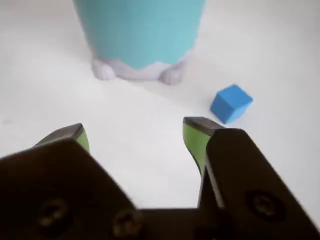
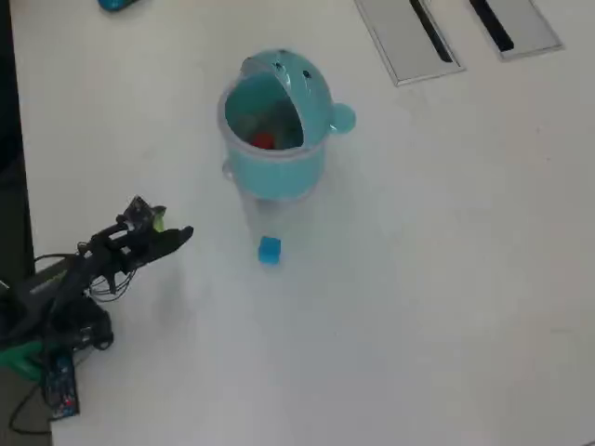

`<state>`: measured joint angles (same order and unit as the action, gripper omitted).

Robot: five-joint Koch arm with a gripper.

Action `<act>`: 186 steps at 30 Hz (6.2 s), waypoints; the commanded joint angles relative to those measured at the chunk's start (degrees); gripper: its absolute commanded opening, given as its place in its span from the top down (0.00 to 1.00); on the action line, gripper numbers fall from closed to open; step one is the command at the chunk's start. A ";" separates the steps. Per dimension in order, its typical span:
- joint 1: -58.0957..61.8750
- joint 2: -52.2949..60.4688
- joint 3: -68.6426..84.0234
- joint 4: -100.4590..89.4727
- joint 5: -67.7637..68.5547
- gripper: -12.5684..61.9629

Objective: Grasp RGB lego blocks and put them in the bin one by one.

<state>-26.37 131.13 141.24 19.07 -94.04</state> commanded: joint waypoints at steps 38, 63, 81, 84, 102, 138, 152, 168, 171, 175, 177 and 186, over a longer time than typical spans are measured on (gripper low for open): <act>-18.28 3.60 -2.46 31.90 4.83 0.35; -27.16 2.46 2.99 2.11 -18.98 0.35; -30.32 -14.85 -3.87 -6.59 -29.27 0.35; -30.41 -18.28 -6.15 -6.77 -29.27 0.35; -25.66 -29.18 -7.82 -15.91 -32.34 0.36; -23.29 -34.80 -5.01 -13.71 -48.25 0.38; -23.03 -37.09 -5.80 -13.45 -47.99 0.35; -22.85 -34.19 -9.49 5.01 -52.82 0.72; -22.24 -34.37 -9.32 4.22 -53.53 0.73; -18.63 -31.20 -11.43 4.04 -53.88 0.73; -15.38 -27.69 -14.50 4.31 -53.53 0.73; -10.72 -20.04 -17.93 2.90 -53.44 0.73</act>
<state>-37.09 109.69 128.76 23.38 -146.34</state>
